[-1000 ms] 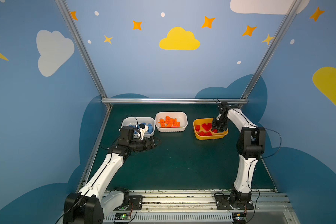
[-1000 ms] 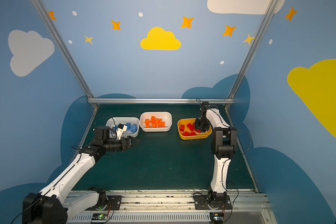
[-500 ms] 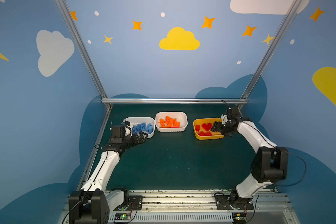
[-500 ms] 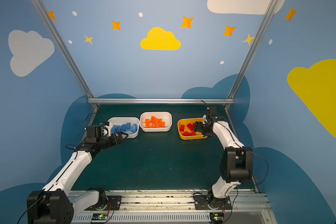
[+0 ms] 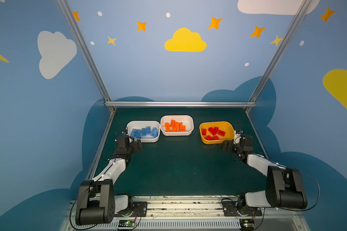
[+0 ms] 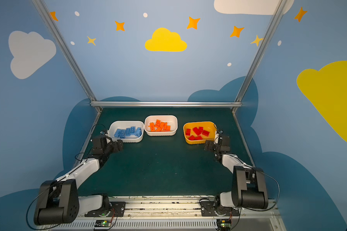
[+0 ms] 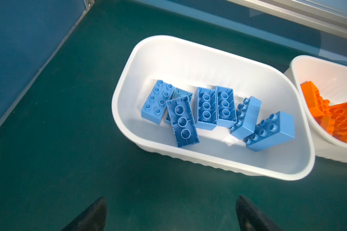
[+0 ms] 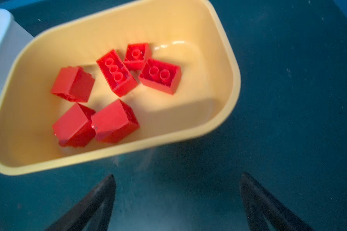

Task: Sort the legos into containers by color
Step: Reset both arms

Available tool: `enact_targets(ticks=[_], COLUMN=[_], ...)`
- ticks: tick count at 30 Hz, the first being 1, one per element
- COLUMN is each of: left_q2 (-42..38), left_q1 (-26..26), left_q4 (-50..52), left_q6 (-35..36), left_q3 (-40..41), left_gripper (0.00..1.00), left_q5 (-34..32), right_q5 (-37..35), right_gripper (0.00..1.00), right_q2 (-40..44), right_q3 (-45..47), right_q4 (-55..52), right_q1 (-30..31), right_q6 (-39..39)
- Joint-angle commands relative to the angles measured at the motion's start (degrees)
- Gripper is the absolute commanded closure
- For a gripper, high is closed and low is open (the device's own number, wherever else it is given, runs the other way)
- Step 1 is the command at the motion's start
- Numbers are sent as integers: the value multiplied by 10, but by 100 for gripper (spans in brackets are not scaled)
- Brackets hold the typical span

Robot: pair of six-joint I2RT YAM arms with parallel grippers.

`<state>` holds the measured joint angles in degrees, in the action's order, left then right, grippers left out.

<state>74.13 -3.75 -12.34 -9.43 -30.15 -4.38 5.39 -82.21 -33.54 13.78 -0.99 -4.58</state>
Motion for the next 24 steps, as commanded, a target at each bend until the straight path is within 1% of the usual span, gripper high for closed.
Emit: enact_targets(ticks=[1, 4, 6, 8, 10, 12, 13, 16, 19, 24], left_q2=[40, 66, 65, 69, 91, 118, 119, 98, 105, 105], left_q1=[-1, -2, -2, -2, -2, -2, -4, -5, -5, -6], left_q4=[-148, -171, -165, -194, -281, -345, -352, -266, -287, -280], left_q6=[72, 83, 85, 81, 86, 77, 70, 75, 71, 73], left_q3=[20, 19, 16, 27, 60, 76, 77, 52, 58, 53], left_gripper=[1, 0, 0, 1, 1, 0, 0, 0, 0, 0], left_q5=[26, 56, 70, 87, 111, 100, 95, 96, 96, 102], right_q5=[43, 54, 41, 40, 40, 40, 40, 39, 37, 34], right_gripper=[5, 5, 5, 5, 5, 5, 5, 5, 5, 5], right_q2=[-4, -14, -10, -11, -11, -10, -10, -10, -12, -9], right_q3=[11, 48, 34, 35, 35, 36, 36, 37, 33, 36], right_q4=[78, 156, 123, 127, 125, 126, 126, 127, 123, 126], right_q1=[2, 5, 5, 6, 6, 6, 7, 7, 7, 8], right_q6=[29, 53, 29, 30, 29, 30, 29, 30, 30, 30])
